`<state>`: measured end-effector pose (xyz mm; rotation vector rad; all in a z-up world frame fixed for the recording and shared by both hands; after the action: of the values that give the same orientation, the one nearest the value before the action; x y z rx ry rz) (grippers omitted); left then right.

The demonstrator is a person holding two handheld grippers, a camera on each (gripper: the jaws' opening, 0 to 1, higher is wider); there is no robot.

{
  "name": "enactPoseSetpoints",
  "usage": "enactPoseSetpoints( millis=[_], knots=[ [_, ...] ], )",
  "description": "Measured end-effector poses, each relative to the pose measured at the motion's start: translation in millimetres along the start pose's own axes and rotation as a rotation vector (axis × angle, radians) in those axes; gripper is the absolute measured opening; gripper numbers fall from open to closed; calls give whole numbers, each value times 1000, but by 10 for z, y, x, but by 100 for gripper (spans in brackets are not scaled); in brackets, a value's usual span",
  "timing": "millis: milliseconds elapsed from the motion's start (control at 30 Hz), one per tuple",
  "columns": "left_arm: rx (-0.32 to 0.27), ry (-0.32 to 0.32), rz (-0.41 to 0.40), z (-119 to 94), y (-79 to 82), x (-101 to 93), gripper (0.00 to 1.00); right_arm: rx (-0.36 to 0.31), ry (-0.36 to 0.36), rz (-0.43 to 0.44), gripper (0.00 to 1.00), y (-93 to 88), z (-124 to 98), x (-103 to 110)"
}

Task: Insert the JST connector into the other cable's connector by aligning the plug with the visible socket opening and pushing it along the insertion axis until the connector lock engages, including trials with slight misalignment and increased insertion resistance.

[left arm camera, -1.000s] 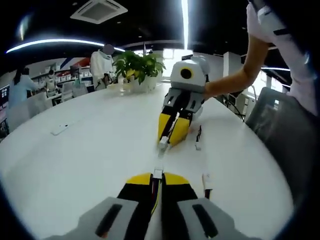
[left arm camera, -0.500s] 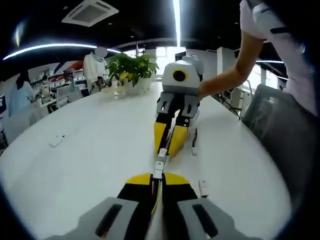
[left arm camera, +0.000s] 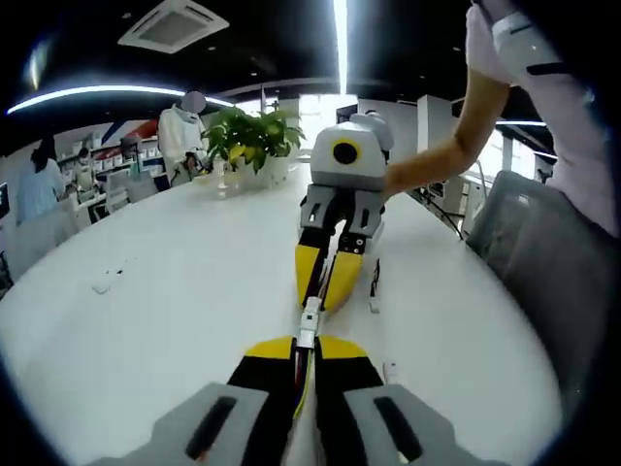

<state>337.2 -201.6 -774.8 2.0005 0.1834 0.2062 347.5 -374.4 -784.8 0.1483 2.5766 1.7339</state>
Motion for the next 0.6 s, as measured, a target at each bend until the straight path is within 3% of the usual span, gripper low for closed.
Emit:
enactPoseSetpoints(
  millis=[600],
  knots=[
    [24,-7,34,-15,-36,121,1,13,10,-33,4,18,19,-93]
  ],
)
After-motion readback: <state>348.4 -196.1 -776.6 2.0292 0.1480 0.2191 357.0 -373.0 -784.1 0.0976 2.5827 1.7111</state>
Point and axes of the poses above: the point that each gripper's makers call its tool centre point, and the gripper's own axes: z roughly forward along the fingers, x roughly to its left, y roughly out of its top, the point moved 9 cm from there along -z, roughly backward along the fingers, and after that the axes turned 3 degrees about z, right-handed, at the moved point
